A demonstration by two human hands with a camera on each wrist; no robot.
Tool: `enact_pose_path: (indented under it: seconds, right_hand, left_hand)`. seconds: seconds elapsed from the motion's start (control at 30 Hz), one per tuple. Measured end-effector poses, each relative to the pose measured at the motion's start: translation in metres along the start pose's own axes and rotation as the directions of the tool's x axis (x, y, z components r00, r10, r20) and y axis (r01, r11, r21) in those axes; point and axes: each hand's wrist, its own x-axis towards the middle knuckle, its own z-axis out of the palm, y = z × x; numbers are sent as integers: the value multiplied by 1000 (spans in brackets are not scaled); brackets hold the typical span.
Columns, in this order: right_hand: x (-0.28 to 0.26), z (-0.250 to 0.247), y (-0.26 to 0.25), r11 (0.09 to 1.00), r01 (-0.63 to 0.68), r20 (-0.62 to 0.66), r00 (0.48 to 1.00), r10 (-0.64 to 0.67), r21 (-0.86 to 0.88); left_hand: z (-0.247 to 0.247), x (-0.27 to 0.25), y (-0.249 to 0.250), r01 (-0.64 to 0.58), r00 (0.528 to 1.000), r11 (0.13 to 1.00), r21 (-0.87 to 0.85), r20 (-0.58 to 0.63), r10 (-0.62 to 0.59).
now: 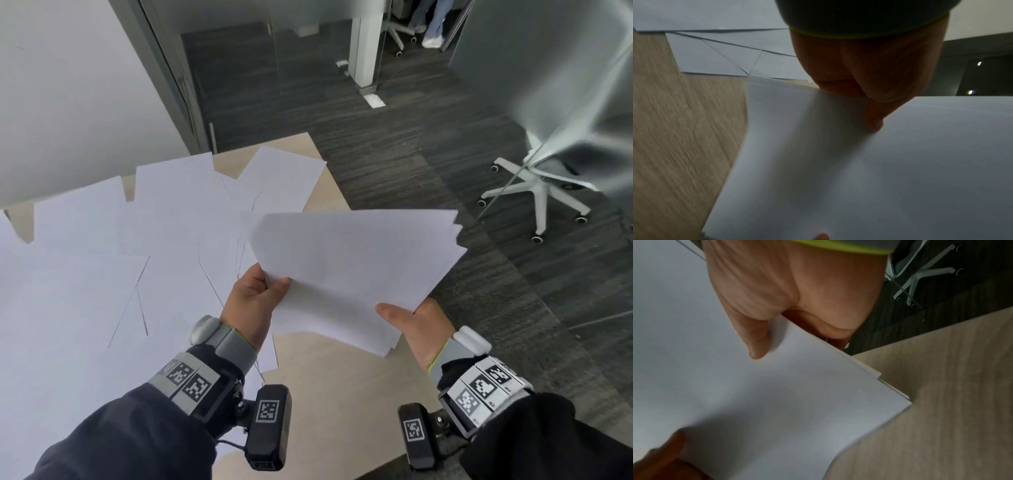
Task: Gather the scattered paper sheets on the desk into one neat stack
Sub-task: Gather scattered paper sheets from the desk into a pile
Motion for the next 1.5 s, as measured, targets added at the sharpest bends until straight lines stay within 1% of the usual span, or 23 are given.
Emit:
enact_pose_path:
  seconds: [0.07,0.13,0.27,0.37,0.47,0.53,0.63,0.7,0.8,0.9,1.0,1.1,1.2,1.3,1.37,1.5]
  right_hand:
    - [2,-1,-3,1000,12,-26,1000,-12,-5]
    - [6,0,-3,1000,-1,-39,999,-1,-29]
    - [7,4,-3,993,-81,-4,997,81,-82]
    - [7,6,4,990,-125,7,992,126,-58]
    - [6,9,16,980,-170,-14,985,170,-100]
    - [4,12,22,970,-204,0,979,206,-128]
    - [1,11,26,971,-183,30,981,189,-153]
    - [1,10,24,972,-164,27,985,171,-167]
    - [1,8,16,976,-159,27,986,165,-146]
    - [0,8,10,973,-136,60,987,149,-188]
    - [1,11,8,958,-151,70,982,173,-243]
    - [4,13,17,949,-186,36,979,201,-257]
    - [4,13,26,942,-228,24,970,241,-244]
    - [2,12,31,927,-228,26,969,246,-298]
    - [-1,11,31,927,-221,0,973,231,-302]
    - [-4,13,27,916,-201,-16,978,208,-348]
  left_hand:
    - [-1,0,1,-22,1000,999,-32,13,23]
    - [0,0,3,-21,998,1000,-23,51,22]
    - [1,-1,-1,10,993,995,102,114,-21]
    - [0,-4,-7,40,993,986,162,107,-58]
    - [-2,-10,-17,114,988,970,215,78,-134]
    - [-3,-14,-24,159,982,952,260,60,-180]
    - [-3,-17,-24,165,980,949,267,65,-188]
    - [-3,-16,-16,136,985,960,246,68,-157]
    - [-5,-12,5,47,995,976,214,79,-65]
    - [-6,-6,31,-23,993,989,149,117,5]
    - [-3,1,54,-89,987,991,98,145,74]
    - [5,1,68,-156,977,984,88,161,141]
    - [8,-6,68,-176,972,977,121,178,153]
    - [10,-14,65,-168,968,975,145,210,136]
    - [11,-16,69,-184,971,975,121,179,161]
    - [12,-12,79,-292,956,946,143,64,286]
